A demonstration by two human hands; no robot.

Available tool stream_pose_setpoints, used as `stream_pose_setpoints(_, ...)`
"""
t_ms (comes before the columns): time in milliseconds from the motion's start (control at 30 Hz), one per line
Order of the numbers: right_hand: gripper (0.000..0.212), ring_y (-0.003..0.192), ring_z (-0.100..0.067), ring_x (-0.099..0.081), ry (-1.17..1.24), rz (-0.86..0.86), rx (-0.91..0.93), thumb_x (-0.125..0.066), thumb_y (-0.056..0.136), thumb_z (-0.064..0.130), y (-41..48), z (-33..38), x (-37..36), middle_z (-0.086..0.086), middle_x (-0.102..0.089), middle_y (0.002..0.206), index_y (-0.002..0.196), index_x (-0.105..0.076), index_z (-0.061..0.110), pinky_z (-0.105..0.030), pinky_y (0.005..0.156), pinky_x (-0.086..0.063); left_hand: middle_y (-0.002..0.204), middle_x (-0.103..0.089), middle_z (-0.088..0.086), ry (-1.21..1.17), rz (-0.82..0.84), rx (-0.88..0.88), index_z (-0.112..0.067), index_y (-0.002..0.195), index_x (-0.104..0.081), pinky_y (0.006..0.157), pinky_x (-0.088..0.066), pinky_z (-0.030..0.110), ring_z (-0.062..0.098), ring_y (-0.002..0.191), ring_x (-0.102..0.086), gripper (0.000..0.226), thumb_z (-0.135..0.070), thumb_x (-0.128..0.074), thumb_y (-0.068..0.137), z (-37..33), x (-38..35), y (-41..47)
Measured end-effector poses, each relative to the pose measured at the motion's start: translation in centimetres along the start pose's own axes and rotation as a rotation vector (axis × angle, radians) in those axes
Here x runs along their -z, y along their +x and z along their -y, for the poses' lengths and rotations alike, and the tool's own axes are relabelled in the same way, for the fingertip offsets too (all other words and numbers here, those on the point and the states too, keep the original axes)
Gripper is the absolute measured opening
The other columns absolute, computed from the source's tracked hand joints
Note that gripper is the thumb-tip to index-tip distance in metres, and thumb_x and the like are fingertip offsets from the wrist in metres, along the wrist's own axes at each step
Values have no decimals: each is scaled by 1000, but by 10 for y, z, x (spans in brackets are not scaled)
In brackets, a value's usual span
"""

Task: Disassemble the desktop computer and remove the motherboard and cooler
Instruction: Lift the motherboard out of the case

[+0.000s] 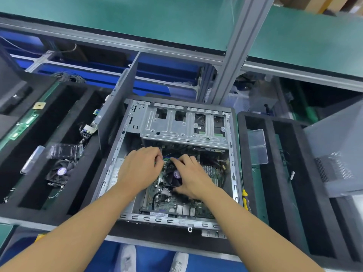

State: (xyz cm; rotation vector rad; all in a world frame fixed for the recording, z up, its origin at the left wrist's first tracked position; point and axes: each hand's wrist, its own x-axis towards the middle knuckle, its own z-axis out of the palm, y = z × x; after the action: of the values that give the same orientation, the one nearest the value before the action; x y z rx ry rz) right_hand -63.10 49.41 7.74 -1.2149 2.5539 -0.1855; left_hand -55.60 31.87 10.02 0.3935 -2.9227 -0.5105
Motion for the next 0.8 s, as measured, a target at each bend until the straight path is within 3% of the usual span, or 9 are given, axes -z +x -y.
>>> stream_pose_setpoints(300, 98, 138, -26, -26, 112, -17, -48, -79, 81, 40, 19, -11, 1, -4, -31, 152, 157, -20, 23, -41, 116, -31, 84, -65, -17, 45, 13, -37, -30, 88, -63, 78, -49, 34, 6, 74, -56, 22, -32, -42, 93, 1, 0, 1)
stream_pose_setpoints(467, 85, 140, -29, -23, 57, -66, -58, -77, 83, 33, 6, -1, -1, -10, -27, 154, 151, -30, 17, -42, 118, -27, 89, -67, -14, 228, 97, -71, -31, 91, -63, 79, -42, 33, 12, 85, -56, 24, -34, -40, 93, 1, -5, 2)
stream_pose_setpoints(533, 70, 126, -30, -35, -33, -131, -75, -77, 81, 30, -5, 3, 3, -13, -33, 143, 138, -41, 11, -40, 106, -39, 92, -67, -12, 333, 146, -89, -31, 92, -63, 81, -39, 35, 14, 91, -56, 24, -35, -39, 94, -2, -7, 3)
stream_pose_setpoints(600, 48, 102, -25, -43, -108, -136, 3, -73, 82, 25, -18, 6, 6, -9, -43, 120, 120, -49, 9, -35, 86, -46, 92, -67, -10, 395, 162, -91, -30, 93, -63, 82, -38, 36, 16, 94, -57, 24, -36, -40, 94, -3, -7, 3)
stream_pose_setpoints(700, 38, 91, -26, -50, -146, 113, 95, -66, 90, 30, -31, 13, 7, -8, -47, 113, 117, -51, 7, -38, 66, -44, 92, -68, -10, 398, 176, -82, -30, 93, -64, 83, -38, 36, 16, 93, -57, 25, -35, -40, 94, -4, -5, 3)
stream_pose_setpoints(800, 26, 89, -30, -62, -299, 185, 168, -63, 93, 30, -30, 21, 7, -8, -61, 101, 108, -60, 9, -37, 61, -41, 87, -67, -10, 365, 179, -78, -29, 88, -62, 81, -39, 35, 15, 89, -57, 23, -34, -40, 93, -4, -3, 3)
